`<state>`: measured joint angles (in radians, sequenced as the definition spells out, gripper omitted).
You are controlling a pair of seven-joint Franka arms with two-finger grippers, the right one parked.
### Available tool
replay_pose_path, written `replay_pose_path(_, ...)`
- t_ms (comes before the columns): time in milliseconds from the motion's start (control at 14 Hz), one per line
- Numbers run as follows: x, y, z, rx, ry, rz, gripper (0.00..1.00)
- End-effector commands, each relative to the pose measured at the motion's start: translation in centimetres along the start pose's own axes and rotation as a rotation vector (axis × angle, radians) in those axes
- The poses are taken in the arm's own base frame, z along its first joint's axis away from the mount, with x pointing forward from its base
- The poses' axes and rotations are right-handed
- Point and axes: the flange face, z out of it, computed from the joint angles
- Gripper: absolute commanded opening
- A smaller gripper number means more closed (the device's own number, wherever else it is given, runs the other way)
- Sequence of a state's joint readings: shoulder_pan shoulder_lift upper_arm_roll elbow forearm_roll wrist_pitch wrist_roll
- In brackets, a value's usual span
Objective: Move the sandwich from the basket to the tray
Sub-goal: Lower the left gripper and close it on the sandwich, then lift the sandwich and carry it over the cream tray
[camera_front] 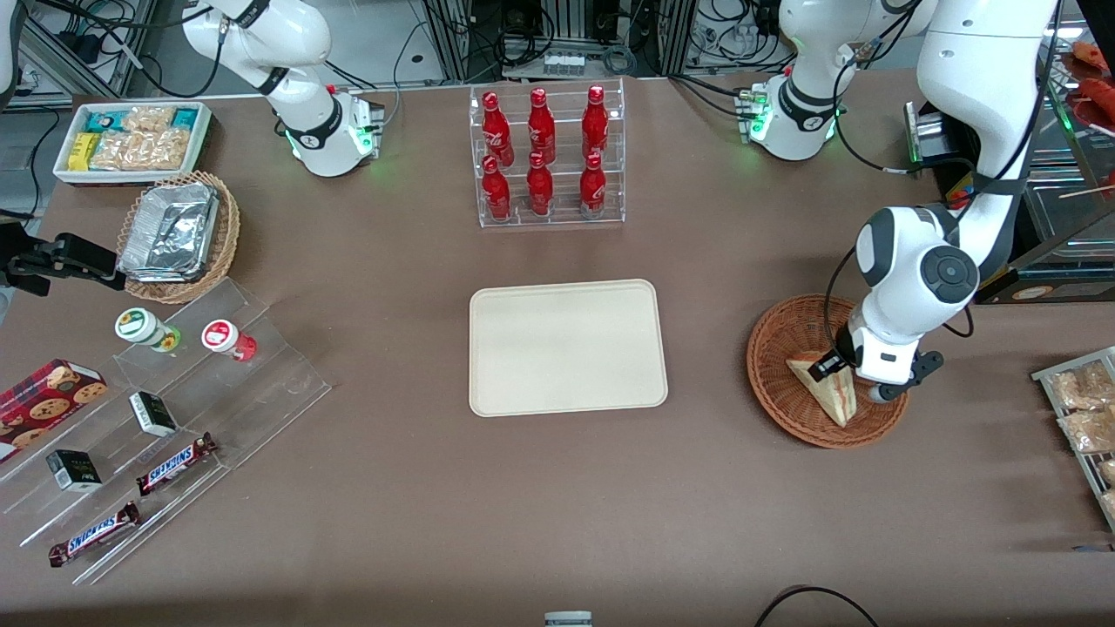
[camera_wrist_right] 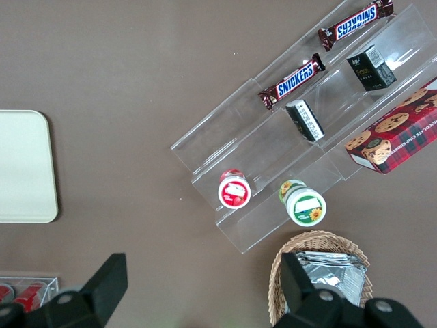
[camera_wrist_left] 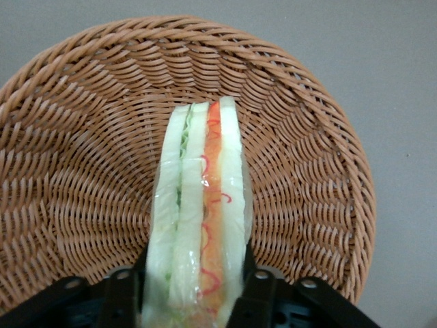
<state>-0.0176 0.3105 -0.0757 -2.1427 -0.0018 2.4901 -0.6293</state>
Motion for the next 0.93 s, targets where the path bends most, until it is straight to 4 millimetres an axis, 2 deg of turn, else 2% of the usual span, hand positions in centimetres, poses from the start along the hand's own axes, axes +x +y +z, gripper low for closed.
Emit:
replay_pose_path(0,1.2,1.9,-3.9,0.022,-0.023,0.026,0.00)
replay_pose_path(143,1.6,4.1,-7.2,0.043,-0.050,0.076,0.00)
replay_pose_path(357,1.2,7.9,-12.3,0.062,-0.077,0.145,0.00)
replay_pose_path(500,-0.1,10.8,-15.3,0.061,-0.089,0.247,0.00)
replay_pose_path(714,-3.8,15.4,-17.4,0.046,-0.084,0.335,0.00)
replay_pose_path(786,-4.8,16.5,-17.6,0.041,-0.079,0.360,0.00)
replay_pose_path(857,-6.7,18.6,-17.3,0.041,-0.081,0.393,0.00)
